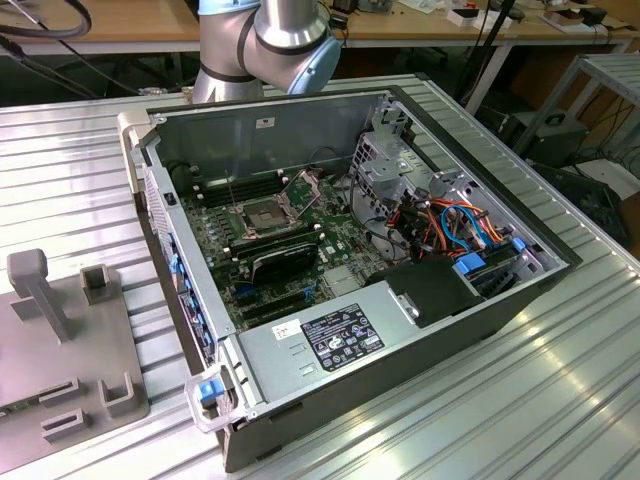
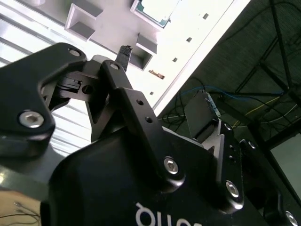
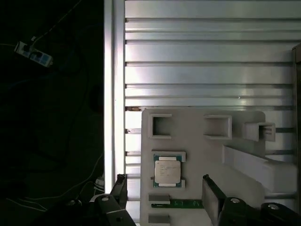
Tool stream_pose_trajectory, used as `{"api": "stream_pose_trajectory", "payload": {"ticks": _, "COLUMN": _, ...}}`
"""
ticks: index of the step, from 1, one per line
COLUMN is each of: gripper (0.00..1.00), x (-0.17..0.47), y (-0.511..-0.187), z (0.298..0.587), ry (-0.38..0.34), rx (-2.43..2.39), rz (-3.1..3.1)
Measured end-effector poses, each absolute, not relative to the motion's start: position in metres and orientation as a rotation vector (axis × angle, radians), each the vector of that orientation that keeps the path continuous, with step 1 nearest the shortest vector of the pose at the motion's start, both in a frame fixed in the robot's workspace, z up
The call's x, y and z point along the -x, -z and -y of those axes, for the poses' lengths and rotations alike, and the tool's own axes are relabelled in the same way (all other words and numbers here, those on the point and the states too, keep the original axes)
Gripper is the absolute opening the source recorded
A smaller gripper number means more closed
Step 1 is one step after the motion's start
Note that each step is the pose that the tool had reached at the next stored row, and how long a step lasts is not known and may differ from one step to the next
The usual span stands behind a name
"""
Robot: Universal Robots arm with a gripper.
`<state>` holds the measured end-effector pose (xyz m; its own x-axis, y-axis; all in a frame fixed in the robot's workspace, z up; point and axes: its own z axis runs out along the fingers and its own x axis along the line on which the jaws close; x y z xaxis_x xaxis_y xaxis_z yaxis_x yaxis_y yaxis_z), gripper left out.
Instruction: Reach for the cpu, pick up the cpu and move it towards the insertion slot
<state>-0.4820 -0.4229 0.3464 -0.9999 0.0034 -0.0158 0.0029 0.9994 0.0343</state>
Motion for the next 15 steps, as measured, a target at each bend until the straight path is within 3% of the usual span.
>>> {"api": "stream_pose_trajectory", "payload": {"ticks": 15, "gripper": 0.74, "x": 0.482, "y": -0.311, "z": 0.429, "ry": -0.054, "rx": -0.003, "rz": -3.126}}
